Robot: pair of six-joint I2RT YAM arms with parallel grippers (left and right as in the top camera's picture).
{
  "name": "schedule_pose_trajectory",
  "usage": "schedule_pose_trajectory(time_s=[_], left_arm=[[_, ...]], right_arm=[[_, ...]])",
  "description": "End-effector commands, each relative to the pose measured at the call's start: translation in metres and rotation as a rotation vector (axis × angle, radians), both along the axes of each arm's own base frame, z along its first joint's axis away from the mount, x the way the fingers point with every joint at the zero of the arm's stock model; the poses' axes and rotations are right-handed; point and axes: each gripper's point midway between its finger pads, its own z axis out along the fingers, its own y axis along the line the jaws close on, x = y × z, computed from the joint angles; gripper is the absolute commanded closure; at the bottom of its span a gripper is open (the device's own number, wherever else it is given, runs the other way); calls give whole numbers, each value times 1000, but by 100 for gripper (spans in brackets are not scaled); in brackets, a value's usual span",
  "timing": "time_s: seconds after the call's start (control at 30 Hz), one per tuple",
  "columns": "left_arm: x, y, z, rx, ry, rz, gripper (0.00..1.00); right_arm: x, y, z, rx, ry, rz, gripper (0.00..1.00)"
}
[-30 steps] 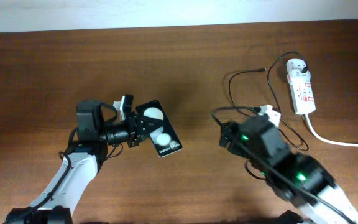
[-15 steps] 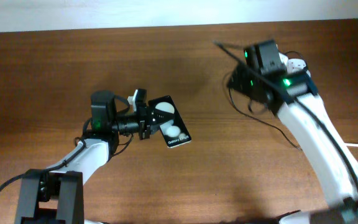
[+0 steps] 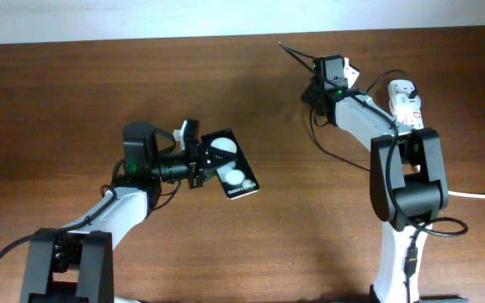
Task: Plug charger to phone and switch on socket
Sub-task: 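Grasp the black USB-C cable end with the right gripper, then carry the cable plug up to the phone's bottom port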
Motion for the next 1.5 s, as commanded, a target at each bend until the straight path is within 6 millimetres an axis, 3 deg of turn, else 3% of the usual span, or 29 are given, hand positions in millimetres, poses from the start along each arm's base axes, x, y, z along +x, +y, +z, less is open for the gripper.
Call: schedule_pose_trajectory(time_s=[0.0,0.03,0.13,0.2,0.3,0.43,0.5,0.53,0.63,0.67,0.77,0.83,0.9,0.97,1.03,1.13,1.23,1.37,1.47], left_arm=[[1,-2,8,-12,-28,-18,100],[1,-2,8,-12,-28,-18,100],[1,-2,8,-12,-28,-18,100],[1,-2,8,-12,-28,-18,100],[2,-2,8,-10,-28,-15,100],[2,-1,8,-9,-28,-12,100],[2,-1,8,-9,-28,-12,100],[2,-1,8,-9,-28,-12,100],[2,-1,8,-9,-28,-12,100],[2,-1,8,-9,-28,-12,100],[2,-1,8,-9,-28,-12,100],[2,-1,8,-9,-28,-12,100],[2,-1,8,-9,-28,-12,100],[2,-1,8,-9,-28,-12,100],[2,-1,8,-9,-28,-12,100],[2,-1,8,-9,-28,-12,100],[2,-1,8,-9,-28,-12,100],[2,-2,8,-11,-27,-15,100],[2,-2,8,-11,-27,-15,100]], right_arm=[[0,-3,-9,-6,15,-7,59],[-7,1,-13,14,48,11,70],[-31,21,-26,80,167,139,91],[-60,35,-35,99,290,258,95],[-116,45,-47,71,515,308,96],[-192,87,-48,-16,761,447,95],[-202,101,-48,-39,777,488,81],[-202,102,-48,-41,776,491,59],[-187,92,-46,-33,739,459,44],[-166,85,-40,-13,681,429,38],[-132,75,-37,15,565,391,34],[-126,77,-36,17,542,394,35],[-126,86,-37,12,531,413,37],[-130,95,-37,5,532,436,52],[-135,100,-40,-12,542,448,57],[-141,95,-45,-30,559,442,64],[-133,77,-44,-136,540,400,65],[-133,77,-43,-137,538,400,87],[-137,76,-44,-136,557,402,96]])
